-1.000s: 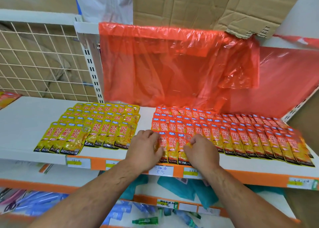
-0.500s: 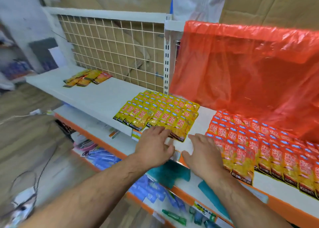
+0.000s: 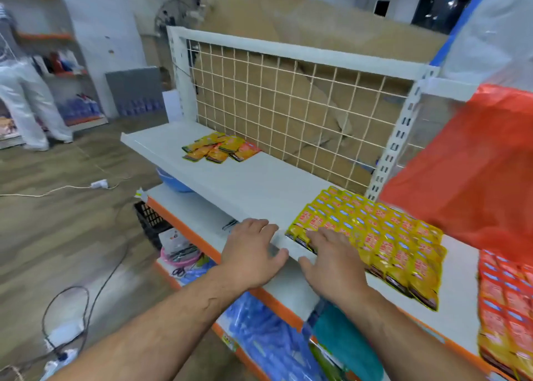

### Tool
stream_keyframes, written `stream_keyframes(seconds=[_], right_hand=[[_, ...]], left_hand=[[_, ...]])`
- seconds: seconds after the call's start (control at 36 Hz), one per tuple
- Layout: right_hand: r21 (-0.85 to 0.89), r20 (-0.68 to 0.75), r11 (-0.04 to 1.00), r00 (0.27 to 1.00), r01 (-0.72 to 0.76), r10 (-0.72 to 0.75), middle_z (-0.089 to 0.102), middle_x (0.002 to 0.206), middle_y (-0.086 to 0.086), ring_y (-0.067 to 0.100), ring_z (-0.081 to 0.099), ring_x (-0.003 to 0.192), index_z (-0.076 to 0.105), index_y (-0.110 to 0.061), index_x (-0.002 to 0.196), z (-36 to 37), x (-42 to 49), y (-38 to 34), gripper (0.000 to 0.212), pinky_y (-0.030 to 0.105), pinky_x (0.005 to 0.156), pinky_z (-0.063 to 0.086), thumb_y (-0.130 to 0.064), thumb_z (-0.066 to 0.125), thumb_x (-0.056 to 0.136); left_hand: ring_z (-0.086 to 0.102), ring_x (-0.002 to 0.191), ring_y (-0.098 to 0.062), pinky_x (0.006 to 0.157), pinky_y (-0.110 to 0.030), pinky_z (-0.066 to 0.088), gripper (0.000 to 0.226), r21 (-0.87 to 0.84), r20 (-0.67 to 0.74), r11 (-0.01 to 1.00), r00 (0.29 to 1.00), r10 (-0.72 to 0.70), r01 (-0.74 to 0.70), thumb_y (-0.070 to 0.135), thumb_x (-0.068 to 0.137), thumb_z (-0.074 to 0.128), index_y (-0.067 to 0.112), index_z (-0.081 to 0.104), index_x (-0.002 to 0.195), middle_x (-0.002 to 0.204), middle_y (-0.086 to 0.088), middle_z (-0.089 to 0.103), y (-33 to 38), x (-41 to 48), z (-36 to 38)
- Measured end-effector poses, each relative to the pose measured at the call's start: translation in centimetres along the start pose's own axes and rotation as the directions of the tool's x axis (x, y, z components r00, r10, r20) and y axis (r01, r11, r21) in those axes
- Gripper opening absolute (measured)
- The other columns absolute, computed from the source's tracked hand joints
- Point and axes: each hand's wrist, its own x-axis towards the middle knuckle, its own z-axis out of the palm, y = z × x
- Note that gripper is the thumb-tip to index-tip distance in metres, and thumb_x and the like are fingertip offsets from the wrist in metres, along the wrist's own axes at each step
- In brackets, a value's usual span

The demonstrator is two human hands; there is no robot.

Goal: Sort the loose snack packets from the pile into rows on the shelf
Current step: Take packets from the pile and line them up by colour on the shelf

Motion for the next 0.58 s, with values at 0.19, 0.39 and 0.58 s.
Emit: stream_keyframes(seconds=[0.19, 0.39, 0.58], right_hand=[[-0.002, 0.032, 0.997, 0.997, 0.074, -0.074, 0.04, 0.15, -0.003, 0.023, 0.035, 0.137, 0.044, -0.028, 0.144, 2.1, 6.5, -9.0, 0.056, 0.037, 0.111, 0.034, -0.048, 0.052, 0.092], [0.01, 0.104, 0.994, 0.989, 0.109, -0.109, 0.033, 0.155, -0.002, 0.023, 0.029, 0.141, 0.039, -0.028, 0.147, 3.8, 12.8, -13.1, 0.057, 0.038, 0.11, 0.033, -0.044, 0.05, 0.094], [0.051, 0.109, 0.987, 0.982, 0.15, -0.155, 0.036, 0.154, -0.001, 0.023, 0.032, 0.14, 0.041, -0.026, 0.147, 6.2, 21.2, -15.2, 0.057, 0.037, 0.109, 0.034, -0.042, 0.05, 0.093]], left_hand=[[0.061, 0.105, -0.025, 0.091, -0.038, 0.048, 0.056, 0.009, -0.016, 0.998, 0.998, -0.068, 0.068, 0.058, 0.077, 0.049, 0.021, 0.069, 0.116, 0.115, 0.001, 0.067, -10.1, 1.5, -2.4], [0.059, 0.111, -0.025, 0.097, -0.038, 0.045, 0.064, 0.009, 0.024, 0.994, 0.994, -0.111, 0.11, 0.06, 0.078, 0.043, 0.019, 0.066, 0.122, 0.119, 0.0, 0.066, -16.5, 4.2, -2.5], [0.063, 0.105, -0.025, 0.094, -0.038, 0.05, 0.062, 0.042, 0.03, 0.989, 0.989, -0.144, 0.142, 0.06, 0.076, 0.045, 0.017, 0.07, 0.113, 0.113, -0.001, 0.069, -21.4, 9.6, -1.2]])
